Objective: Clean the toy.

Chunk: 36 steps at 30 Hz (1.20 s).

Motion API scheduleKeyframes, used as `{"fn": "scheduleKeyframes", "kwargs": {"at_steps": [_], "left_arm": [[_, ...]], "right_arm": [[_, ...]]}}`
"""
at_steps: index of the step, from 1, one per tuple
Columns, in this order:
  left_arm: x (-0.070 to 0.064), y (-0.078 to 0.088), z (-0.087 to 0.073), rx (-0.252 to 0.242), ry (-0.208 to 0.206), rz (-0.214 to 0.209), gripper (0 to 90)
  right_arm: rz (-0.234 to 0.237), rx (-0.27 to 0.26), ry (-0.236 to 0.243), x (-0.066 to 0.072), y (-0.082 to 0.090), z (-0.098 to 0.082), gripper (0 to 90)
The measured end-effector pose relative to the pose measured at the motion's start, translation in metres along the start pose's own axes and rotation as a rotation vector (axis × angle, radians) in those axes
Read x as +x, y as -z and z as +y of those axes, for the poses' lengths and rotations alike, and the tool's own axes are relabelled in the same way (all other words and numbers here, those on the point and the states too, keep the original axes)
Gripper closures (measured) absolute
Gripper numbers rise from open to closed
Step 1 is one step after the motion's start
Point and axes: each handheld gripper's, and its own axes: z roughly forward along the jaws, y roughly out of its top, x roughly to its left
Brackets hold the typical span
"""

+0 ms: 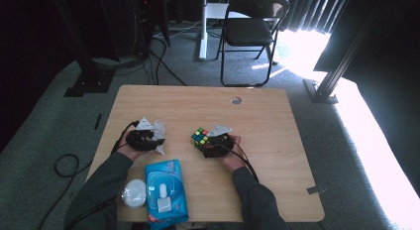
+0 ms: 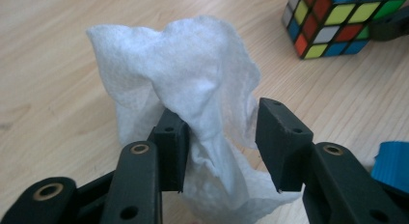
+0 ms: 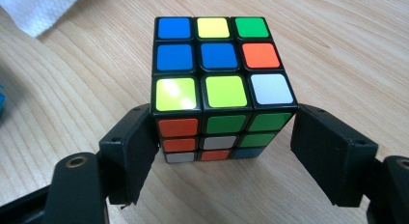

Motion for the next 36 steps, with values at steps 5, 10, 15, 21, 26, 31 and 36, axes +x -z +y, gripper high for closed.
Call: {"fn": "scheduleKeyframes", "kwargs": {"at_steps": [5, 10, 15, 21, 26, 31, 36], "left_arm": [[0.005, -0.007, -0.007, 0.051, 0.046, 0.005, 48.4], [0.004, -0.013, -0.009, 0.098, 0.053, 0.017, 38.1], [0.006, -0.014, -0.006, 0.116, 0.089, 0.080, 28.4], [0.008, -0.010, -0.004, 0.085, 0.106, 0.125, 21.2], [0.009, -0.005, -0.003, 0.054, 0.104, 0.131, 21.6], [0.007, 0.007, 0.000, -0.016, 0.100, 0.113, 27.0], [0.005, 0.017, 0.001, -0.052, 0.095, 0.111, 30.7]], "right_arm": [[-0.003, 0.000, 0.001, 0.000, 0.001, 0.000, 24.3], [-0.010, 0.000, 0.001, 0.000, 0.000, 0.000, 23.2], [-0.007, -0.003, -0.001, 0.001, 0.001, 0.000, 23.2], [-0.007, -0.008, 0.000, 0.000, 0.002, 0.001, 22.6], [-0.016, -0.004, -0.001, 0.000, 0.003, 0.000, 21.5], [-0.009, -0.010, -0.003, 0.001, 0.007, -0.005, 21.0], [-0.006, -0.008, -0.004, -0.001, 0.013, -0.011, 20.8]]}}
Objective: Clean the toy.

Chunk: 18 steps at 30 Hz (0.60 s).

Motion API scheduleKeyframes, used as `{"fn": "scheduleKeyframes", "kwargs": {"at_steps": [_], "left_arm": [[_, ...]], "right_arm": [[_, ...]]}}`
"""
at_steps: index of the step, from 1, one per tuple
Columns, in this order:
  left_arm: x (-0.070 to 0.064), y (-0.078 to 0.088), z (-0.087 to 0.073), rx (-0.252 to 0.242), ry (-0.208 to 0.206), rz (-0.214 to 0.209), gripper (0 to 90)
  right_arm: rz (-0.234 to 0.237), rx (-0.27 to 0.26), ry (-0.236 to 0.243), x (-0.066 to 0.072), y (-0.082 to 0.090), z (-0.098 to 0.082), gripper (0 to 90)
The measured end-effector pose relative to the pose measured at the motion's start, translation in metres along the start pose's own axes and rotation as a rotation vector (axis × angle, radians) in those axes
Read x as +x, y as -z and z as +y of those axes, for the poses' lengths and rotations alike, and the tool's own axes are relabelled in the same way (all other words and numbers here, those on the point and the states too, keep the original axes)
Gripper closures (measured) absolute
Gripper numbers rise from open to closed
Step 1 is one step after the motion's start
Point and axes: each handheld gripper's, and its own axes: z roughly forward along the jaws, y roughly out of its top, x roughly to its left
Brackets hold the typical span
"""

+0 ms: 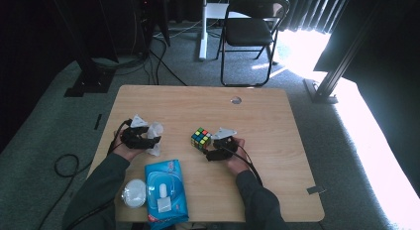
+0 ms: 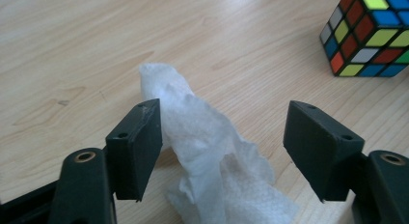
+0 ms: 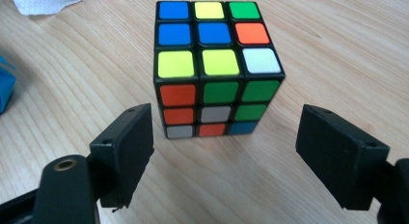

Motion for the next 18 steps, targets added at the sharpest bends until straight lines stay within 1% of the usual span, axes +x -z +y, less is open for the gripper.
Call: {"fn": "scheduleKeyframes", "kwargs": {"at_steps": [1, 2, 3, 4, 7, 9, 10, 12, 18], "left_arm": [[0.001, 0.002, 0.000, -0.007, 0.013, -0.006, 30.9], [0.001, 0.002, 0.000, -0.007, 0.013, -0.006, 30.9], [0.003, 0.006, 0.001, -0.027, 0.035, -0.008, 31.0], [0.004, 0.009, 0.001, -0.038, 0.041, -0.009, 31.5], [0.006, 0.016, 0.003, -0.068, 0.050, 0.010, 34.4], [0.008, 0.020, 0.003, -0.078, 0.053, 0.010, 40.8], [0.009, 0.021, 0.003, -0.081, 0.057, 0.018, 43.6], [0.011, 0.023, 0.002, -0.085, 0.075, 0.026, 48.1], [0.018, 0.025, 0.000, -0.074, 0.109, 0.056, 64.3]], "right_arm": [[0.001, 0.002, -0.001, 0.000, 0.001, -0.001, 20.9], [-0.003, 0.001, 0.004, -0.001, 0.002, -0.001, 21.0], [-0.002, 0.003, 0.003, -0.001, 0.004, -0.002, 21.3], [-0.001, 0.002, 0.004, -0.002, 0.005, -0.003, 21.7], [0.000, 0.000, 0.002, -0.002, 0.008, -0.005, 22.8], [-0.003, -0.001, -0.002, -0.003, 0.009, -0.008, 23.4], [-0.005, 0.000, -0.003, -0.004, 0.010, -0.009, 23.8], [-0.007, -0.001, -0.008, -0.005, 0.010, -0.011, 24.6], [-0.019, 0.006, -0.023, -0.006, 0.012, -0.014, 25.5]]}}
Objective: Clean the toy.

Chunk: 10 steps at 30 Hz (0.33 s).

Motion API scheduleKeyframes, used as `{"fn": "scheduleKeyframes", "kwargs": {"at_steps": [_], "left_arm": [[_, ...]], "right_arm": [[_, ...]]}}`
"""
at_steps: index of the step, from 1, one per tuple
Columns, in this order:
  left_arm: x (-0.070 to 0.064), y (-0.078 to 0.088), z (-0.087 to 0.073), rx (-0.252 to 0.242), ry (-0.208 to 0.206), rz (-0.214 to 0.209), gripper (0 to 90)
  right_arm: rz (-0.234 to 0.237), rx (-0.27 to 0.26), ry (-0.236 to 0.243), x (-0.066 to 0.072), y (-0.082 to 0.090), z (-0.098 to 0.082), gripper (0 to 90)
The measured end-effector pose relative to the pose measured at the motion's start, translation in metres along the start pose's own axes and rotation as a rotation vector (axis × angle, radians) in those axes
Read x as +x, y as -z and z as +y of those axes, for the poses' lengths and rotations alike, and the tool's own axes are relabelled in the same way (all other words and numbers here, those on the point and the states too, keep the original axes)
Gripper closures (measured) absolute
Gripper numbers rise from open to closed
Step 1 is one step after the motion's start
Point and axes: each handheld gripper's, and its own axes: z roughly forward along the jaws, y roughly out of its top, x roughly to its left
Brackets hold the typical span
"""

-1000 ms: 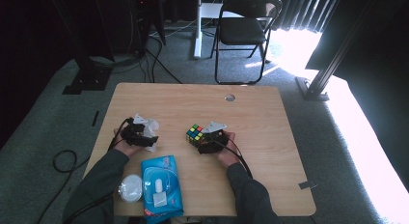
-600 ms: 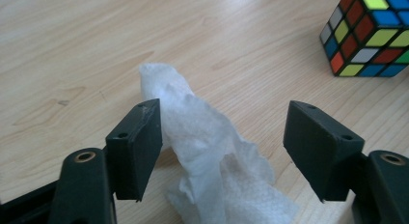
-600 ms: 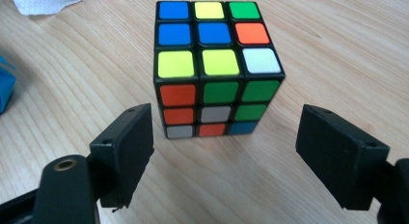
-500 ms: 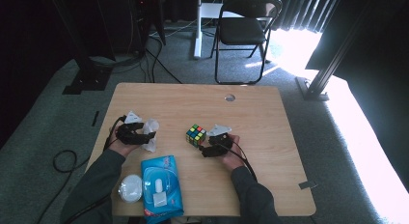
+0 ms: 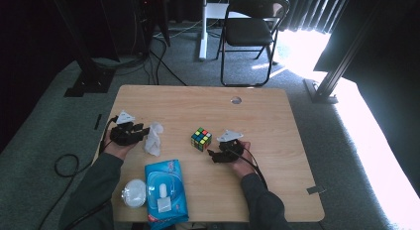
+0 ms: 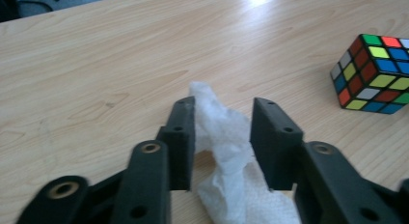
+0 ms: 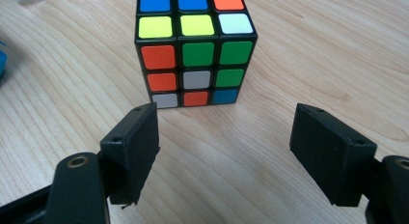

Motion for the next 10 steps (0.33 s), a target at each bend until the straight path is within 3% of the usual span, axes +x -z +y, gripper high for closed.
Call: {"fn": "scheduleKeyframes", "kwargs": {"at_steps": [4, 10], "left_arm": [[0.0043, 0.0014, -0.0010, 0.003, 0.016, 0.012, 70.4], [0.0079, 0.0024, -0.0013, -0.003, 0.031, 0.013, 68.0]], "right_arm": [[-0.003, -0.004, -0.002, -0.0016, 0.0010, 0.0000, 25.5], [-0.004, 0.000, -0.006, -0.0031, 0.0020, -0.0006, 25.4]]}}
